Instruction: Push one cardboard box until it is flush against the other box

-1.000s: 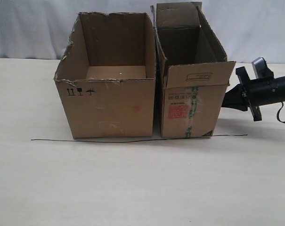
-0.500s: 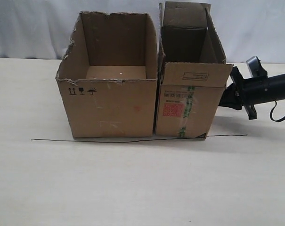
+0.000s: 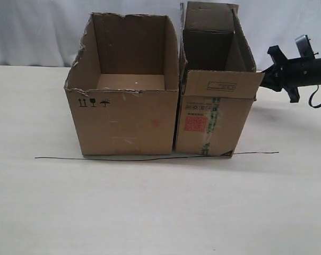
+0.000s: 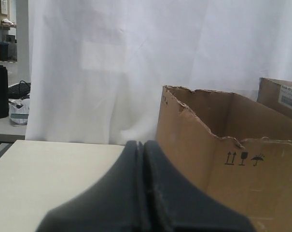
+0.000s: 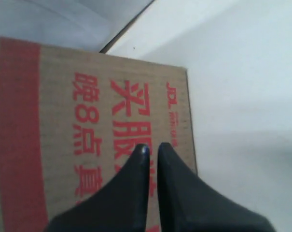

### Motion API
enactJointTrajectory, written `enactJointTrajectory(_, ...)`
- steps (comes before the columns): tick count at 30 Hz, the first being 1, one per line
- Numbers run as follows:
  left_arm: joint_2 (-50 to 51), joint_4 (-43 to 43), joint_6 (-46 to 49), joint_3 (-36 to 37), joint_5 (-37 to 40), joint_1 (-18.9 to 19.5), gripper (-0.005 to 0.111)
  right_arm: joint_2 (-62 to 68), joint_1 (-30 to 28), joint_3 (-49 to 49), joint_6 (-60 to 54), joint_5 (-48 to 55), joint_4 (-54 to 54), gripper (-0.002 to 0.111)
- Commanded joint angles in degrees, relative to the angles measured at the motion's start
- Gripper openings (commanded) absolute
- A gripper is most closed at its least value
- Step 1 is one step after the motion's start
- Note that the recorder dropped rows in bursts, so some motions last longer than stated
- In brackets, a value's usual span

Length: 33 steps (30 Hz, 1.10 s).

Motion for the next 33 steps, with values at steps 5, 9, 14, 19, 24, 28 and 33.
enactJointTrajectory(5, -0.17, -0.02, -0.29, 0.2, -0.45, -0.52, 0.0, 5.7, 2.41, -9.16, 2.68, 2.27, 1.84, 0.005)
enactJointTrajectory(9, -0.17, -0.02, -0.29, 0.2, -0.45, -0.52, 0.0, 5.93, 4.11, -9.48, 2.97, -0.41, 1.84, 0.005)
enactJointTrajectory(14, -0.17, -0.02, -0.29, 0.2, -0.45, -0.52, 0.0, 5.93, 5.11, -9.48, 2.97, -0.3, 1.83, 0.005)
enactJointTrajectory(19, -0.17, 0.11, -0.29, 0.2, -0.45, -0.52, 0.0, 5.93, 5.11, -9.48, 2.97, 0.1, 1.83, 0.005)
enactJointTrajectory(24, -0.17, 0.11, -0.29, 0.2, -0.45, -0.52, 0.0, -0.6, 0.75, -8.55, 4.43, 2.68, -8.44, 0.005)
enactJointTrajectory(28, -0.17, 0.11, -0.29, 0.2, -0.45, -0.52, 0.0, -10.14, -2.3, -2.31, 5.78, 2.6, -14.98, 0.005)
enactJointTrajectory(33, -0.17, 0.11, -0.29, 0.2, -0.45, -0.52, 0.0, -31.03, -5.05, 17.38, 4.05, -6.6, -15.37, 0.005)
